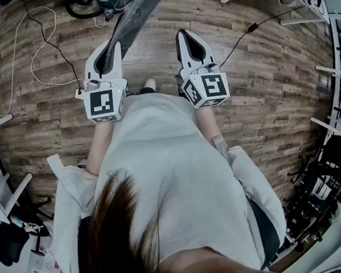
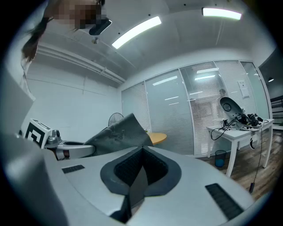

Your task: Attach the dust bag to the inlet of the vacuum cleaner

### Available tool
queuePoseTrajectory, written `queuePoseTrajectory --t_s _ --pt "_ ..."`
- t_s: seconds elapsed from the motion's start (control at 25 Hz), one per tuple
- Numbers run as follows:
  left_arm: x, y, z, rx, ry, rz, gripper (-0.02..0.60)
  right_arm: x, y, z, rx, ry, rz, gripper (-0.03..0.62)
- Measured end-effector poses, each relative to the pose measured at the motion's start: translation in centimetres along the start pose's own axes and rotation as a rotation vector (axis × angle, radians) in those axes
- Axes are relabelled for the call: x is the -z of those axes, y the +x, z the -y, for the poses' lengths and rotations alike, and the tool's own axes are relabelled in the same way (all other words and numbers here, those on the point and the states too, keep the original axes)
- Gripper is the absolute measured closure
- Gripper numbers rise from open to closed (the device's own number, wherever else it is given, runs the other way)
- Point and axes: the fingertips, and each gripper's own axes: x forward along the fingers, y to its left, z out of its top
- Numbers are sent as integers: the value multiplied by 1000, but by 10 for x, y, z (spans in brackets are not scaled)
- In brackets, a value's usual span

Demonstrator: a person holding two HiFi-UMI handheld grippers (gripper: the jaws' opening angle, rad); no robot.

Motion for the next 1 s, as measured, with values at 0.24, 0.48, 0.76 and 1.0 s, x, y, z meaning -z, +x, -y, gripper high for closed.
queuePoseTrajectory --t_s 0.24,0.48,0.76,1.0 --pt "-1 6 5 -19 -5 2 545 -1 -1 10 -13 -1 5 592" --pt "-1 12 14 -30 -9 -4 545 -2 -4 21 -28 -13 0 591" --pt "2 13 17 -28 -15 -12 544 -1 -7 23 -49 1 19 591" --pt "8 19 16 -13 -10 -35 545 10 -6 30 -21 16 -21 591"
